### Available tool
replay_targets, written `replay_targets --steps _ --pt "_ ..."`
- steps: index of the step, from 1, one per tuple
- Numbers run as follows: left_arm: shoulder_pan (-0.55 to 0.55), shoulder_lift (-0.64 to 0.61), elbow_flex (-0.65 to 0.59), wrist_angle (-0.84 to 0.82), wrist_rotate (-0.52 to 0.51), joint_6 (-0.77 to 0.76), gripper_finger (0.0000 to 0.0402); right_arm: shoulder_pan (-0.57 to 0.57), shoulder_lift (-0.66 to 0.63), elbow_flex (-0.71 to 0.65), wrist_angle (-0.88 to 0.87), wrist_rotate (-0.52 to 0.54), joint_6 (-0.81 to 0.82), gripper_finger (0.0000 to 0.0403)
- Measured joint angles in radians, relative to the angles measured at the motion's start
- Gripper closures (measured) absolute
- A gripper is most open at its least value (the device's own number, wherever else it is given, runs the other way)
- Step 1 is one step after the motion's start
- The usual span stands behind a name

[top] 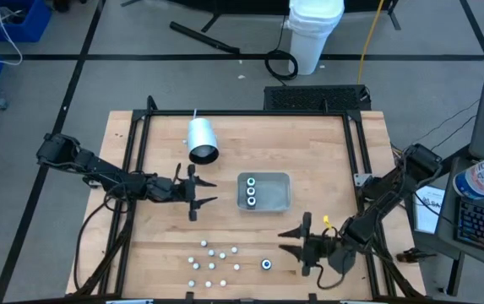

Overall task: Pick & Place food coloring
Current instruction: Put the large blue food coloring bottle into the white bin

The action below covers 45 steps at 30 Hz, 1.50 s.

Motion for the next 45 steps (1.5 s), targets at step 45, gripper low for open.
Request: replay_targets --steps 45 --pt "0.0 0.0 0.0 -0.027 0.002 -0.144 0.0213 -0.153 -0.063 -0.277 0.423 -0.56 -0.013 0.039"
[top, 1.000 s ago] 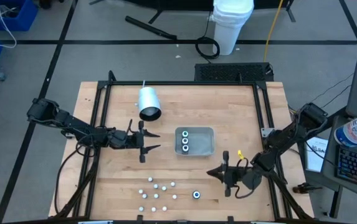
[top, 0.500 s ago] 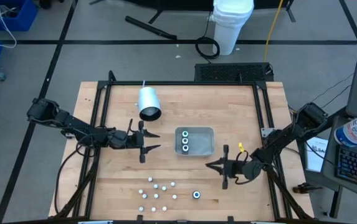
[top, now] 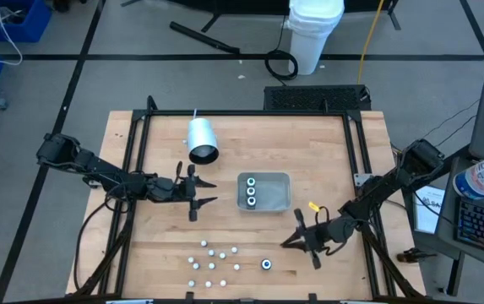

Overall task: Pick & Place food coloring
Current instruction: Put the large blue food coloring bottle into the white bin

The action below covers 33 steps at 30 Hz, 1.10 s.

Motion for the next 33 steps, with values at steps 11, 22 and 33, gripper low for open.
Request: replay_targets --steps 11,22,33 --pt "0.0 0.0 0.0 0.001 0.002 -0.041 0.0213 0.007 0.0 0.0 0.067 -0.05 0.007 0.0359" --pt "0.0 0.0 0.0 -0.001 0.002 -0.02 0.0213 0.02 0.0 0.0 0.064 -0.05 -0.037 0.021" --pt "0.0 0.0 0.0 0.001 0.001 -0.033 0.0213 0.011 0.0 0.0 0.123 -0.022 -0.038 0.0167"
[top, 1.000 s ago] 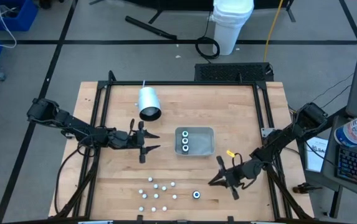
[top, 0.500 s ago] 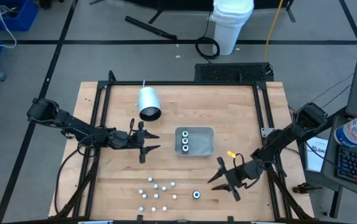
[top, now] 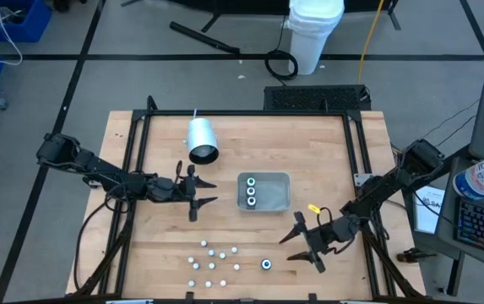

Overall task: Pick & Place food coloring
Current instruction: Put the large blue food coloring bottle into the white bin

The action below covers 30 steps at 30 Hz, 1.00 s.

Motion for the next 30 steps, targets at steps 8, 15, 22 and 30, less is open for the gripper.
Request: replay_targets --steps 8,15,22,30 --pt "0.0 0.0 0.0 0.015 -0.002 0.032 0.0213 -0.027 0.001 0.0 0.013 0.024 0.079 0.0152" --pt "0.0 0.0 0.0 0.015 -0.002 0.052 0.0213 -0.02 0.051 0.018 0.054 0.027 0.194 0.0141" --pt "0.0 0.0 0.0 0.016 -0.002 0.05 0.0213 0.019 0.108 0.173 -0.15 0.024 0.229 0.0112" --pt "0.0 0.0 0.0 0.016 -0.002 0.045 0.0213 0.019 0.224 0.235 -0.183 0.025 0.247 0.0104"
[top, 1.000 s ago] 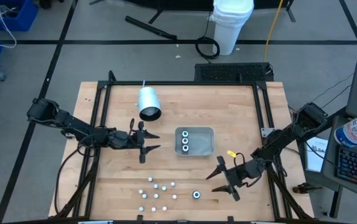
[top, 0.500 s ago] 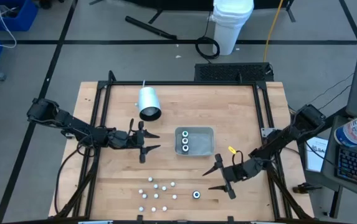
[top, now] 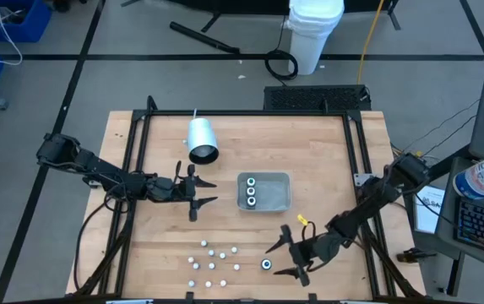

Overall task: Pick & Place food coloring
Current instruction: Put the large blue food coloring bottle into the white bin

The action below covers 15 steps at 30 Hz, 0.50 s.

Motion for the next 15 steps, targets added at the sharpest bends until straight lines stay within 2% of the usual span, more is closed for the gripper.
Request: replay_targets --steps 15 --pt "0.0 0.0 0.0 -0.001 0.0 0.004 0.0213 -0.036 0.133 0.0 0.133 -0.001 0.019 0.0117"
